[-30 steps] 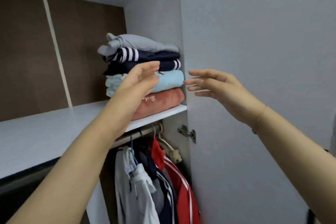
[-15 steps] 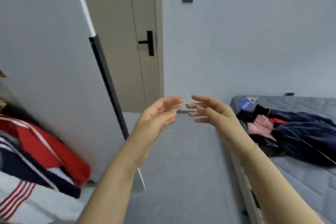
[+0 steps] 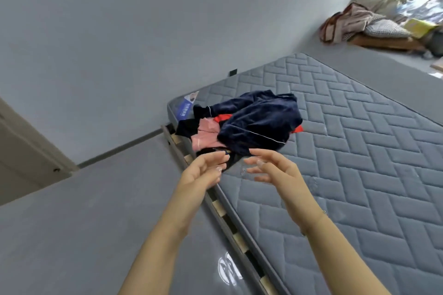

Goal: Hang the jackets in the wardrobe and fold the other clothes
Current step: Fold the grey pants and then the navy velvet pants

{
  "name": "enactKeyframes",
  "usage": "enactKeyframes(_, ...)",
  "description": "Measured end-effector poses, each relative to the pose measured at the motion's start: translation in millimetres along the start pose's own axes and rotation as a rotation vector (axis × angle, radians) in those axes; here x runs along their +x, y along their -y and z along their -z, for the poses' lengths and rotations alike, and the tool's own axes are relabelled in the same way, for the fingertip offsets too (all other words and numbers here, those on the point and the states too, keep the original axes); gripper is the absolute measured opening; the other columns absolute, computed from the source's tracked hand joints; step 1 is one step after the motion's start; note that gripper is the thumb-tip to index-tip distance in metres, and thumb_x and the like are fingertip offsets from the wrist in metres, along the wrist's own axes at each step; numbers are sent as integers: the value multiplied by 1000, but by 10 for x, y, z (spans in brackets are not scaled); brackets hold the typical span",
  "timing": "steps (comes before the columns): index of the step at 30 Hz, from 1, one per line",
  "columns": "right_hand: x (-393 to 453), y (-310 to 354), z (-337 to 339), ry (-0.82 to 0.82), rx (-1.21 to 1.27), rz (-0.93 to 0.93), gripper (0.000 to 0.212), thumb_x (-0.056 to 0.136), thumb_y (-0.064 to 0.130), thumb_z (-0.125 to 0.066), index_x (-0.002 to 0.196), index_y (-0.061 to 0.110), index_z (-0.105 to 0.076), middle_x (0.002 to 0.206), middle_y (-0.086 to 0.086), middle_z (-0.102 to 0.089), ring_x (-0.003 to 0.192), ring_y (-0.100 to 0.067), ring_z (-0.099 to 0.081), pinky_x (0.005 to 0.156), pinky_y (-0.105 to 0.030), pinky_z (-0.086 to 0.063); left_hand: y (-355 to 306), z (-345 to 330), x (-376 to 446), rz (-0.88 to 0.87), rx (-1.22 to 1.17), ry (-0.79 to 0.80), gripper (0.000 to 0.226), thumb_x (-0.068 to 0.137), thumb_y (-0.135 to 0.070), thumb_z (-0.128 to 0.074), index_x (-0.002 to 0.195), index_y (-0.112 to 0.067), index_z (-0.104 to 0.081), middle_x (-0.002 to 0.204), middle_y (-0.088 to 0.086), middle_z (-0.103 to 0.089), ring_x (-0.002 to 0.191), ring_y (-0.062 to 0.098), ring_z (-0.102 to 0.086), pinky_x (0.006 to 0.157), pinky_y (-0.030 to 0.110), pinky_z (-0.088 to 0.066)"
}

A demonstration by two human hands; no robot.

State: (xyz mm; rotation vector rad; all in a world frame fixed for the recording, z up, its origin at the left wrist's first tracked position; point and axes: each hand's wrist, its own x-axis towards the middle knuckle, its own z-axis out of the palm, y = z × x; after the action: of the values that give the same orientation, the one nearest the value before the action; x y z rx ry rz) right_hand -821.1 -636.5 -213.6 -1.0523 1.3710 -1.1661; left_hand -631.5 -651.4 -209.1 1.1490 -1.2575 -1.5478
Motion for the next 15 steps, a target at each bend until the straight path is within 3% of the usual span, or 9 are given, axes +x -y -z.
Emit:
enactKeyframes(2, 251, -69, 233, -36, 6, -33, 33, 96, -2, -44, 115, 15, -66, 105, 0, -74, 91, -15, -68, 79, -23, -54, 78, -183, 364, 35, -9, 30, 33, 96, -3, -49, 118, -24, -64, 119, -11, -68, 117, 6, -60, 99, 29, -46)
enactKeyframes(10, 1643, -689, 673, -279, 56, -200, 29, 96, -1, -47, 110, 14, -68, 105, -2, -74, 93, -16, -68, 83, -31, -53, 737, -383, 2333, 176, 61, 118, 30, 92, -3, -60, 113, -24, -65, 114, -10, -70, 105, -1, -64, 84, 15, -50)
enactKeyframes(15, 2605, -1275, 681, -431, 99, -350, 27, 97, 3, -49, 108, 17, -69, 103, 4, -74, 92, -9, -67, 79, -27, -53, 1433, -217, 3759, 299, 116, 73, 28, 91, -1, -61, 107, -23, -63, 117, -4, -67, 102, 6, -64, 96, 26, -49)
